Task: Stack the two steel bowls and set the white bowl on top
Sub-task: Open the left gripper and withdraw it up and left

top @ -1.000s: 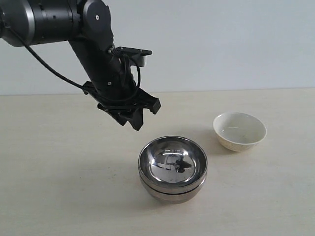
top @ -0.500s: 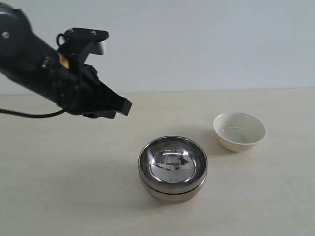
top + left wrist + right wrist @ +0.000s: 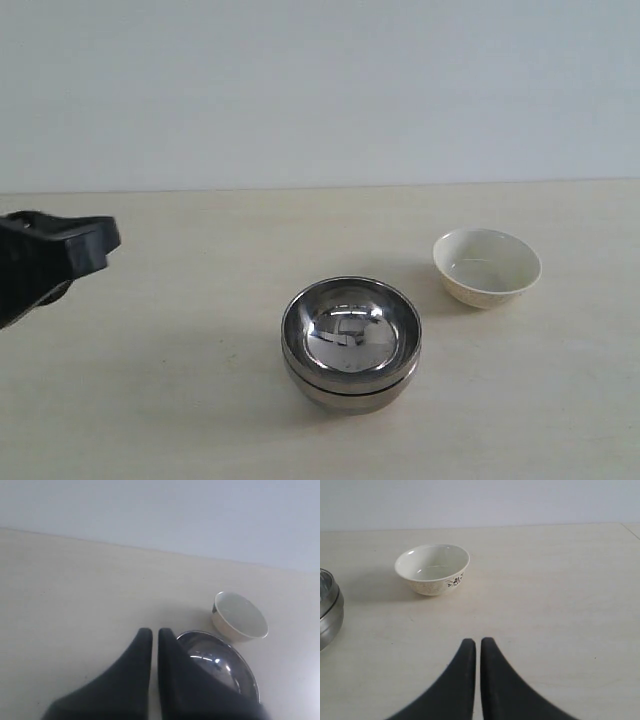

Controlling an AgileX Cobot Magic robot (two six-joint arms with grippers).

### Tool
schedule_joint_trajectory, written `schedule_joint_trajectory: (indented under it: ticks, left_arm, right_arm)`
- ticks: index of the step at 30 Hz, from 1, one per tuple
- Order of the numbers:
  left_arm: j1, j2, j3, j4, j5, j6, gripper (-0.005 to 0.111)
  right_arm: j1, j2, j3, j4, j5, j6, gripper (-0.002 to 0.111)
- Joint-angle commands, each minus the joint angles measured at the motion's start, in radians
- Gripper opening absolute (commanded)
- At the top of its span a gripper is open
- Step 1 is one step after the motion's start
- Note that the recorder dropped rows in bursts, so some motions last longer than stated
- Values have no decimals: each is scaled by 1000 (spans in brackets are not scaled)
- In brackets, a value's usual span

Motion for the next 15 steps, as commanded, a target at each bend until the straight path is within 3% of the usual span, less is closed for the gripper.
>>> schedule_joint_trajectory:
  ticks: [1, 6, 15]
  left_arm:
    - [2, -128, 149, -20, -126, -129, 4]
    - [2, -217, 227, -22, -118, -197, 4]
    - [2, -244, 238, -16, -100, -186, 4]
  right_arm:
    - [-2, -5, 0, 0, -11, -4, 0]
    - [-2, -5, 0, 0, -11, -4, 0]
    - [-2, -5, 0, 0, -11, -4, 0]
